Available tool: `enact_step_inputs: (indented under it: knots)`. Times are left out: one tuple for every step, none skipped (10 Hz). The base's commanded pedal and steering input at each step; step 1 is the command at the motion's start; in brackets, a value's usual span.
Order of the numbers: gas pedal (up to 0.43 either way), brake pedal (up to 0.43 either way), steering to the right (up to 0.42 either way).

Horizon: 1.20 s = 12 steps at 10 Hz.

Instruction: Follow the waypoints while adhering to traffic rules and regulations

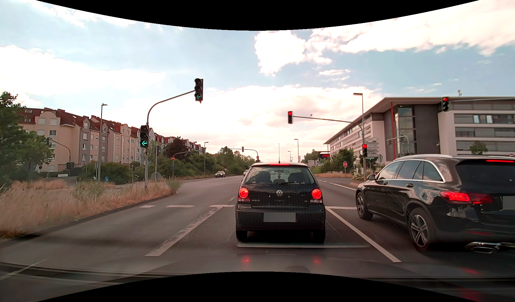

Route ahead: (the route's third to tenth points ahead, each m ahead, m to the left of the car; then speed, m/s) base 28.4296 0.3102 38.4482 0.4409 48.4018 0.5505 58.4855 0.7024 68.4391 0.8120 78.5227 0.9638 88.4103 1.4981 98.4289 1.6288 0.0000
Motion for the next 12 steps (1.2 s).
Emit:
enact_step_inputs:
  knots:
    - [0.0, 0.366, -0.002]
    - [0.0, 0.36, -0.003]
    - [0.0, 0.36, -0.002]
    - [0.0, 0.36, -0.003]
    - [0.0, 0.36, -0.002]
    - [0.0, 0.36, -0.002]
    - [0.0, 0.36, -0.003]
    - [0.0, 0.36, -0.003]
    - [0.0, 0.36, -0.002]
    - [0.0, 0.36, -0.003]
    - [0.0, 0.36, -0.002]
    - [0.0, 0.36, -0.003]
